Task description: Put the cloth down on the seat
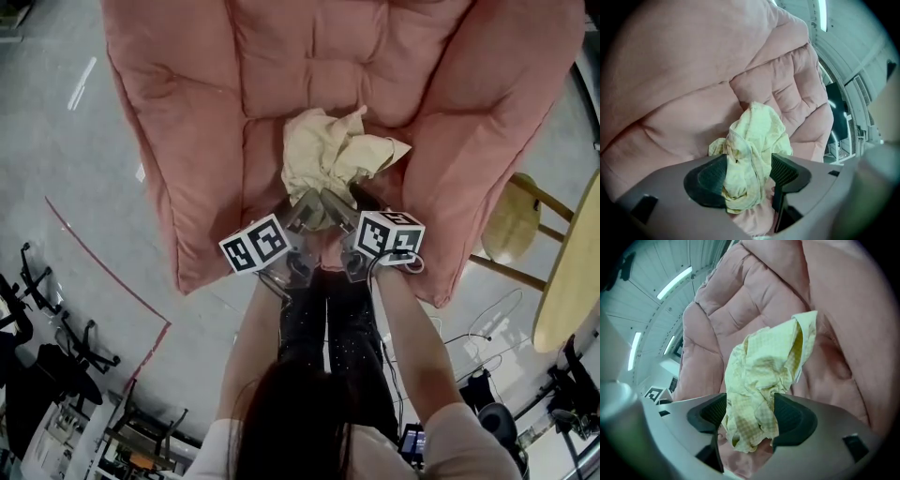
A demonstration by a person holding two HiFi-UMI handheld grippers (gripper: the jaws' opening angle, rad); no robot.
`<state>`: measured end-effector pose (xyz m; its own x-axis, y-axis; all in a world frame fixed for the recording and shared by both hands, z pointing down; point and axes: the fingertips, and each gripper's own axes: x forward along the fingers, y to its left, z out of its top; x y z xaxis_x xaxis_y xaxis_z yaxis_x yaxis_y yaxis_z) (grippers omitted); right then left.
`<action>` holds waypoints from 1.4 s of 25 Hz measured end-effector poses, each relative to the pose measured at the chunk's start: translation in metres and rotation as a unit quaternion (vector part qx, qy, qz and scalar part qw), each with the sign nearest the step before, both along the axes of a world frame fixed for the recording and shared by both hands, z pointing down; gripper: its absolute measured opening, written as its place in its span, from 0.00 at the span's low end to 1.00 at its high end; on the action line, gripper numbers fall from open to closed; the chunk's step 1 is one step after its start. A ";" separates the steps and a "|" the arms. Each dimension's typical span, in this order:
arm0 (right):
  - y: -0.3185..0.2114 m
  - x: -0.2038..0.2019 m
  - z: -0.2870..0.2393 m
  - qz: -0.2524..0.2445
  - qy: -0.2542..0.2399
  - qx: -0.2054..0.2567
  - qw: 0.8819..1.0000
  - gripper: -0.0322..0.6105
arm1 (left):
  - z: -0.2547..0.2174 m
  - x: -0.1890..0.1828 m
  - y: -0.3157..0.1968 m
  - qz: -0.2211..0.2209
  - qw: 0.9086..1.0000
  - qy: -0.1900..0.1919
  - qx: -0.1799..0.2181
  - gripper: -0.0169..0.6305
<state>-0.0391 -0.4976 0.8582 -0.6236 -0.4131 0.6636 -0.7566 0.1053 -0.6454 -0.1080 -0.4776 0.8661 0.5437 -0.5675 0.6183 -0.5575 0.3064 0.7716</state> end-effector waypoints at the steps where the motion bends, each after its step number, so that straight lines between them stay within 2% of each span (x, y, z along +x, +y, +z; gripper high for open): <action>1: 0.000 0.003 -0.008 0.007 -0.002 0.002 1.000 0.52 | -0.007 0.001 0.001 0.011 1.000 -0.006 0.002 0.48; 3: -0.002 0.002 -0.022 0.017 -0.009 0.004 1.000 0.53 | -0.016 -0.002 0.001 0.023 1.000 -0.017 0.004 0.48; 8: 0.003 -0.009 -0.057 0.017 -0.025 0.030 0.999 0.52 | -0.041 -0.026 0.005 0.008 0.999 -0.043 0.018 0.49; 12: 0.017 0.003 -0.099 0.019 -0.033 0.039 0.999 0.52 | -0.086 -0.023 0.017 0.013 0.998 -0.047 0.034 0.49; 18: 0.017 0.016 -0.157 0.026 -0.032 0.065 0.997 0.52 | -0.155 -0.020 0.011 0.031 0.994 -0.068 0.080 0.49; 21: 0.014 0.025 -0.196 0.031 -0.022 0.089 0.995 0.52 | -0.196 -0.019 0.010 0.031 0.991 -0.081 0.101 0.49; 26: 0.013 0.029 -0.256 0.026 -0.036 0.126 0.991 0.51 | -0.260 -0.015 0.015 0.028 0.985 -0.091 0.143 0.46; 28: 0.016 0.033 -0.276 0.027 -0.029 0.142 0.989 0.45 | -0.279 -0.014 0.020 0.019 0.984 -0.088 0.152 0.39; 30: 0.016 0.035 -0.293 0.026 -0.015 0.163 0.986 0.28 | -0.297 -0.016 0.023 -0.002 0.984 -0.080 0.161 0.29; 32: 0.022 0.032 -0.310 0.008 -0.004 0.183 0.983 0.26 | -0.315 -0.016 0.028 -0.009 0.982 -0.078 0.172 0.23; 35: 0.034 0.026 -0.335 -0.015 0.010 0.209 0.978 0.21 | -0.339 -0.012 0.039 0.019 0.976 -0.098 0.196 0.18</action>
